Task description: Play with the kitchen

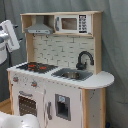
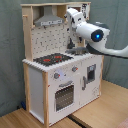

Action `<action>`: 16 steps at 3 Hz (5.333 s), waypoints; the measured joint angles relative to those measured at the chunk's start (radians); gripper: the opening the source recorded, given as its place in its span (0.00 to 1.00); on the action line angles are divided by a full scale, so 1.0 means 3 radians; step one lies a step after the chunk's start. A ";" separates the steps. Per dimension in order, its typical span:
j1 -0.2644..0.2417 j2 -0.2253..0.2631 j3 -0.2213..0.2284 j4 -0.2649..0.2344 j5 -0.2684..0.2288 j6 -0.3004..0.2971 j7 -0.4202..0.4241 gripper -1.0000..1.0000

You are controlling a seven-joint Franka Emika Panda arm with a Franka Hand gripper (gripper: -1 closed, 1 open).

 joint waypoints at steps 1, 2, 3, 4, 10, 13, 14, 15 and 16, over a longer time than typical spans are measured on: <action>0.0092 -0.0224 0.0010 0.0000 -0.0004 -0.0043 -0.0254 1.00; 0.0193 -0.0524 0.0076 -0.0069 -0.0019 -0.0050 -0.0428 1.00; 0.0261 -0.0781 0.0169 -0.0258 -0.0021 -0.0039 -0.0427 1.00; 0.0334 -0.1026 0.0267 -0.0528 -0.0020 0.0033 -0.0379 1.00; 0.0913 -0.1422 0.0703 -0.1855 -0.0023 0.0827 0.0392 1.00; 0.0871 -0.1421 0.0723 -0.2223 -0.0023 0.1299 0.1267 1.00; 0.0824 -0.1430 0.0878 -0.2269 -0.0023 0.1431 0.1526 1.00; 0.0785 -0.1443 0.0892 -0.2557 -0.0023 0.1592 0.1556 1.00; 0.0486 -0.1444 0.0960 -0.2474 -0.0019 0.1696 0.1629 1.00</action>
